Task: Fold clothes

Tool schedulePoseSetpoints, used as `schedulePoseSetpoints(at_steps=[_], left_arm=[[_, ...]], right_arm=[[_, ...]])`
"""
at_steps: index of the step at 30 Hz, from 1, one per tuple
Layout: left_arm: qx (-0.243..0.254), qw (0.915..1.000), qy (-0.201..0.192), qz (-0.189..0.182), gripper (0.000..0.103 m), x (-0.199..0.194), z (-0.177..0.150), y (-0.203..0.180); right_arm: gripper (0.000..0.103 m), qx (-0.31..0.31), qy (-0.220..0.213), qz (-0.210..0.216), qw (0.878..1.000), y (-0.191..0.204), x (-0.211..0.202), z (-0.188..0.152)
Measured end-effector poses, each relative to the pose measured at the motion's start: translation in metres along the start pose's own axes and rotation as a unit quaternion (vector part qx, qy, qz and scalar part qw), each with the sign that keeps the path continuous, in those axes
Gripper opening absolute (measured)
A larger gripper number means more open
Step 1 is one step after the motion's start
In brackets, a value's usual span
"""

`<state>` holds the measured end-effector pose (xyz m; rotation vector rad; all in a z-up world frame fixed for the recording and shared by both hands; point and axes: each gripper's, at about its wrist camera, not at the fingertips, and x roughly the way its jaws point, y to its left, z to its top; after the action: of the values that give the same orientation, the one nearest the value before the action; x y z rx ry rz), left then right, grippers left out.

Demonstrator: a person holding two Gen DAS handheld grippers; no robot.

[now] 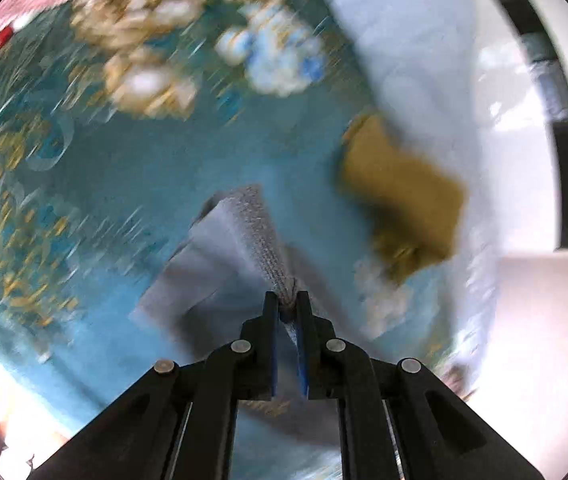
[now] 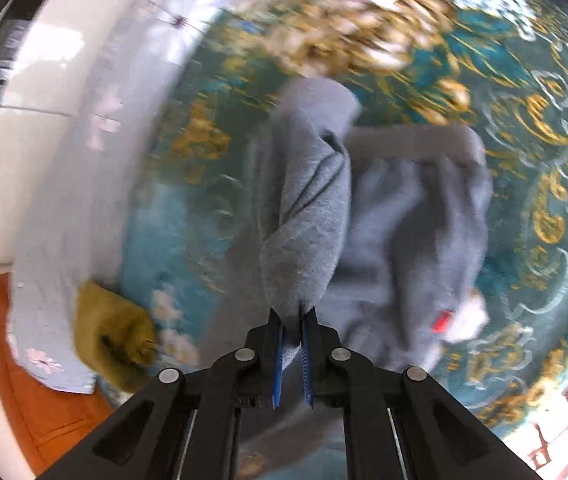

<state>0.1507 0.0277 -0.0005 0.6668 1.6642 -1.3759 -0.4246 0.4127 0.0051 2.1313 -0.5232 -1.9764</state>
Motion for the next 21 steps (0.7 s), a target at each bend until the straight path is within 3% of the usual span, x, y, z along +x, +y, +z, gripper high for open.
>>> schedulePoseSetpoints(at_steps=[2,4,7,9,13,18,21], left_arm=[[-0.032,0.9971,0.041,0.055,0.007,0.03,-0.015,0.032],[-0.075,0.9926,0.06,0.075,0.008,0.049,-0.024,0.059],[-0.125,0.9889,0.053,0.06,0.008,0.056,-0.025,0.075],[-0.131,0.9883,0.05,0.059,0.009,0.058,-0.022,0.075],[-0.131,0.9867,0.059,0.076,0.045,0.069,-0.02,0.078],[-0.168,0.9848,0.042,0.008,0.045,0.078,-0.025,0.085],[-0.165,0.9857,0.036,0.005,0.043,0.085,-0.024,0.081]], right_arm=[[0.008,0.015,0.02,-0.029,0.999,-0.013,0.012,-0.006],[0.008,0.026,0.028,-0.043,0.998,-0.021,0.019,-0.011],[0.008,0.017,0.037,-0.059,0.997,-0.021,0.024,-0.012],[0.008,0.005,0.04,-0.063,0.997,-0.017,0.027,-0.01],[0.009,-0.008,0.042,-0.064,0.997,-0.01,0.029,-0.007],[0.01,-0.024,0.046,-0.069,0.996,-0.008,0.025,-0.006],[0.01,-0.027,0.047,-0.071,0.996,-0.008,0.024,-0.006]])
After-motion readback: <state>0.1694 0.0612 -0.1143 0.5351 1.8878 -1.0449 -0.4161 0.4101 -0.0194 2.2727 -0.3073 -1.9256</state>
